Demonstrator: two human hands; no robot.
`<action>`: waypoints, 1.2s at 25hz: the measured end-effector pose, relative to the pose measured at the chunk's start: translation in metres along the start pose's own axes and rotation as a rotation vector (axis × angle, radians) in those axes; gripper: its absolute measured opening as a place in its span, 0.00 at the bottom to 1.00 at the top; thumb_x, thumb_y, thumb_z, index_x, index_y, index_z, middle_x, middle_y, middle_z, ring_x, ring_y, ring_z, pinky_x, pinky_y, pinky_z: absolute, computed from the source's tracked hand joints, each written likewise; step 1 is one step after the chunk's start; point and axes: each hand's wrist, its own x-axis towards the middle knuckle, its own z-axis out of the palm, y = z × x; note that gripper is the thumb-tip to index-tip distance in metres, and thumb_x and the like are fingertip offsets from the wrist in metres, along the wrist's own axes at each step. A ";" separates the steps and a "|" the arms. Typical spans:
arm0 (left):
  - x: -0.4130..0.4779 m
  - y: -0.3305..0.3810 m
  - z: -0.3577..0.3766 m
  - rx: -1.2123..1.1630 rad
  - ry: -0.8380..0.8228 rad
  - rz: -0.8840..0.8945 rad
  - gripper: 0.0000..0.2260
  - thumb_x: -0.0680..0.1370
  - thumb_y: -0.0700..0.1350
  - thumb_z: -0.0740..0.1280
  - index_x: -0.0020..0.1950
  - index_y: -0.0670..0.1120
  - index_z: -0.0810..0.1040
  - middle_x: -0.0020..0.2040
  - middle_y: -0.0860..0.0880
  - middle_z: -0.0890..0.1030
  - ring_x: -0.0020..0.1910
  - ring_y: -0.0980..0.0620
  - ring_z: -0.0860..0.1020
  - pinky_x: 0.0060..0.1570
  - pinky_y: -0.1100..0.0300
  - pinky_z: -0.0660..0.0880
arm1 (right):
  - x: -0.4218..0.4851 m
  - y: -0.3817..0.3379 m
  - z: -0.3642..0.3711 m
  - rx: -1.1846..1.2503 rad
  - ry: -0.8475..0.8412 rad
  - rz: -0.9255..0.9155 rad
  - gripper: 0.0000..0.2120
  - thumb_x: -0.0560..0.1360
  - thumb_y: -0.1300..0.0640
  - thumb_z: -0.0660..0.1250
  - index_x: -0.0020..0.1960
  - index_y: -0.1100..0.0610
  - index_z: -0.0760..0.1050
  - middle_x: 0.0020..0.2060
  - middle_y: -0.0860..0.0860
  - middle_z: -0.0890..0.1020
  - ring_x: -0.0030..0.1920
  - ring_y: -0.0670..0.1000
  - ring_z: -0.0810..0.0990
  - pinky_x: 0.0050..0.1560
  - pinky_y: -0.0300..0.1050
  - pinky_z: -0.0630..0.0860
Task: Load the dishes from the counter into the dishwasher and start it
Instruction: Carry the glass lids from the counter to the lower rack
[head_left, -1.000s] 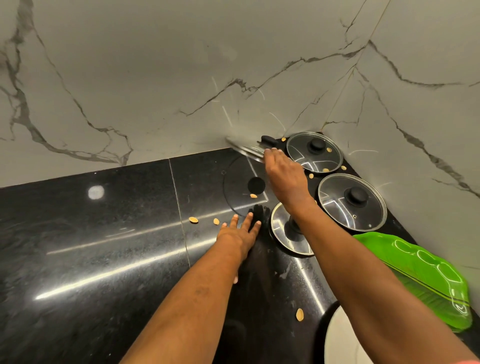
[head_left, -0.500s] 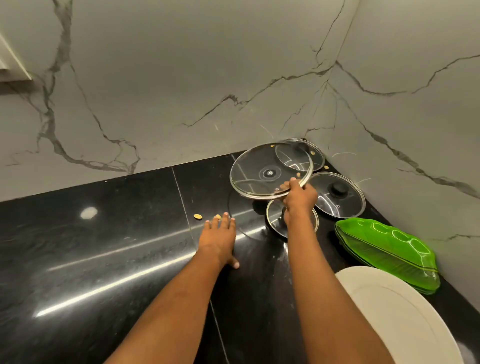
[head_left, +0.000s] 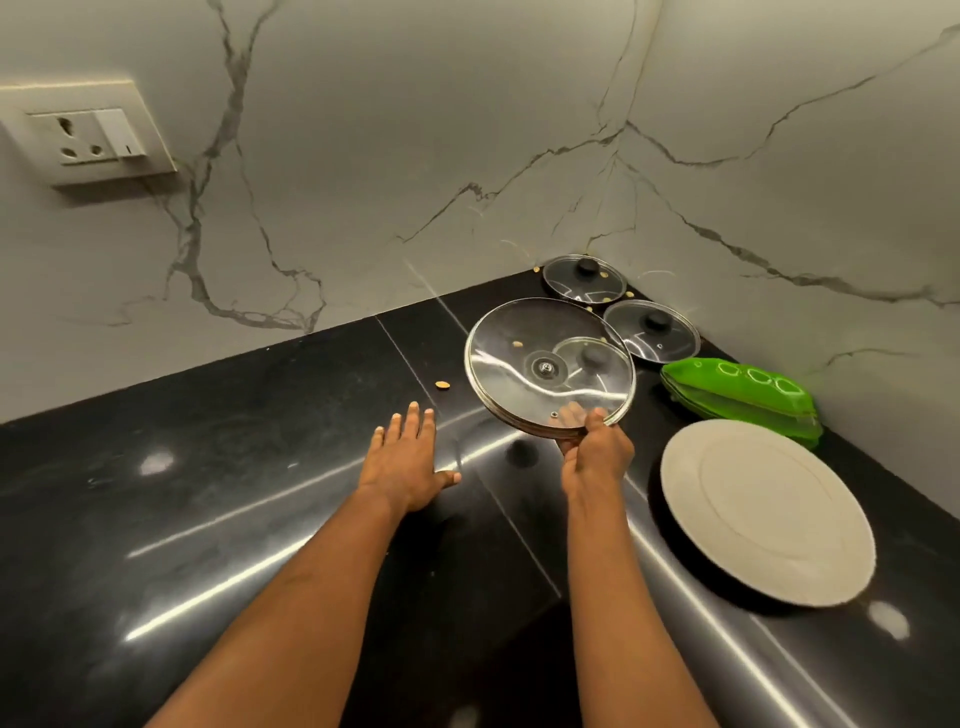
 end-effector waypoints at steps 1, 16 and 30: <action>-0.011 -0.008 0.000 0.007 0.008 0.024 0.44 0.78 0.64 0.62 0.81 0.45 0.41 0.81 0.45 0.40 0.80 0.43 0.44 0.78 0.46 0.47 | -0.016 0.005 -0.006 0.010 0.010 -0.018 0.08 0.80 0.67 0.58 0.46 0.57 0.72 0.40 0.57 0.77 0.35 0.53 0.79 0.42 0.55 0.79; -0.184 -0.038 0.025 0.100 0.005 0.230 0.46 0.77 0.65 0.63 0.81 0.45 0.39 0.80 0.43 0.39 0.79 0.41 0.42 0.76 0.42 0.44 | -0.227 0.023 -0.143 0.006 0.148 -0.132 0.08 0.82 0.65 0.58 0.45 0.60 0.71 0.42 0.61 0.79 0.39 0.57 0.81 0.46 0.56 0.80; -0.432 -0.041 0.104 0.185 -0.043 0.255 0.45 0.77 0.65 0.63 0.81 0.47 0.40 0.81 0.45 0.39 0.79 0.41 0.43 0.76 0.41 0.44 | -0.404 0.037 -0.333 0.055 0.223 -0.123 0.05 0.81 0.65 0.59 0.47 0.60 0.70 0.47 0.65 0.80 0.33 0.53 0.83 0.33 0.49 0.82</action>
